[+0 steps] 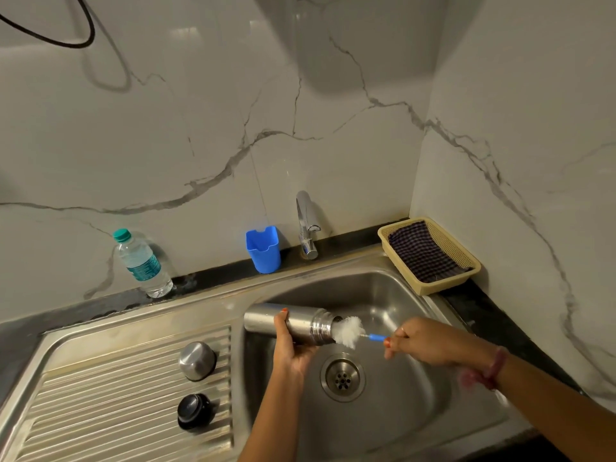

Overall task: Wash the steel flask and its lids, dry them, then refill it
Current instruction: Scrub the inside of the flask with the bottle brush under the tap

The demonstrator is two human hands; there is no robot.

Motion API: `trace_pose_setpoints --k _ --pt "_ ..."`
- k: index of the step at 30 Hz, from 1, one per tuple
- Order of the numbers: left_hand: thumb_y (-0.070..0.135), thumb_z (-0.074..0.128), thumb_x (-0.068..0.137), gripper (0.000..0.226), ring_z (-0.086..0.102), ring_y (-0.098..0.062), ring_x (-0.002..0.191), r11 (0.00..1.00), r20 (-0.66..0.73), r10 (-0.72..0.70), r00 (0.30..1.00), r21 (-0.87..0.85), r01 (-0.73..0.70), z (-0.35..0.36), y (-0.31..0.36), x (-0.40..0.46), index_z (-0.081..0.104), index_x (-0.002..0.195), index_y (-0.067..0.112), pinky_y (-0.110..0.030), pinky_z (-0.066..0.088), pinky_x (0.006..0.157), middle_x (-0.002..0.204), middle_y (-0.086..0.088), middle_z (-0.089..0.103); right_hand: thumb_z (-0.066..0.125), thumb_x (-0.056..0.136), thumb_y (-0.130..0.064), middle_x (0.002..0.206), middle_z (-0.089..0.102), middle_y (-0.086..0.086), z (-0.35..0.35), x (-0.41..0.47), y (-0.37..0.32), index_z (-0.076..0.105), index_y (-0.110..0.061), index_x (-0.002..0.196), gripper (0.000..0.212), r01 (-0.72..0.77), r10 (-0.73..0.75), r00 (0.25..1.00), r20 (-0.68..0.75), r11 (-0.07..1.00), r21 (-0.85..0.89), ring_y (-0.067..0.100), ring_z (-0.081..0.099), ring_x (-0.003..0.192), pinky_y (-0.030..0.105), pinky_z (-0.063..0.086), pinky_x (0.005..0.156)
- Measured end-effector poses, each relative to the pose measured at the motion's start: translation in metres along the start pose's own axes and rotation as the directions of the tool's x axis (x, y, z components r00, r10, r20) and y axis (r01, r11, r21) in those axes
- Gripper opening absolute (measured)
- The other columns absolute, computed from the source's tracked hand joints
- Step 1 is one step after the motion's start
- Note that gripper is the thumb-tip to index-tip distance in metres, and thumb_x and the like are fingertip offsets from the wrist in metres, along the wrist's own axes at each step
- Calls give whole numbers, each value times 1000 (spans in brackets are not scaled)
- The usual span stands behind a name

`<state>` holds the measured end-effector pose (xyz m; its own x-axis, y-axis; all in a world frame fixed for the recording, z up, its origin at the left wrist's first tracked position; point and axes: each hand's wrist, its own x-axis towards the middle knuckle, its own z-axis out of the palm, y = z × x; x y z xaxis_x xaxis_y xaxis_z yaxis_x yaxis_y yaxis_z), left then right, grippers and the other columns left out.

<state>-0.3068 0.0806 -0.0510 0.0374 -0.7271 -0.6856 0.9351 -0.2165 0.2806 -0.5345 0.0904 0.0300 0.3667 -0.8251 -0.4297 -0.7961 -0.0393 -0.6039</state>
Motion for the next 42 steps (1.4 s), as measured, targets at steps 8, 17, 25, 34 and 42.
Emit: trace_pose_setpoints --k 8,17,25,34,42 --pt "23 73 85 43 59 -42 116 1000 10 -27 1000 -1 27 7 -10 -4 47 114 6 -63 42 104 115 -26 60 42 99 -39 93 68 1 25 11 -4 64 -20 112 32 50 -172 949 -262 908 -417 11 56 73 24 41 64" --pt "26 71 88 43 59 -42 116 999 13 -32 999 44 31 0 -11 -3 48 117 4 -62 42 104 114 -26 60 87 52 -14 44 51 3 28 12 12 75 -15 95 45 186 -667 720 -194 454 -871 8 41 29 19 25 29" --pt "28 69 87 46 61 -39 109 998 25 47 999 39 -48 -4 -5 3 50 120 3 -60 48 94 116 -24 62 47 97 -40 59 51 -7 16 -6 10 70 -16 103 33 46 -49 993 -104 998 -31 6 48 47 15 36 48" --pt "30 67 89 39 59 -39 113 1000 86 0 996 -26 2 0 -14 -6 51 111 3 -59 39 109 116 -25 61 46 99 -31 54 33 -8 13 -11 -10 68 -11 103 30 -306 191 947 258 783 542 3 24 39 15 22 34" --pt "33 68 89 42 63 -40 101 999 50 -42 998 21 41 0 -16 -13 51 112 2 -59 58 64 112 -27 62 62 79 -13 47 52 3 24 -12 -5 74 -17 101 25 157 -604 781 -159 437 -886 9 45 34 23 21 37"
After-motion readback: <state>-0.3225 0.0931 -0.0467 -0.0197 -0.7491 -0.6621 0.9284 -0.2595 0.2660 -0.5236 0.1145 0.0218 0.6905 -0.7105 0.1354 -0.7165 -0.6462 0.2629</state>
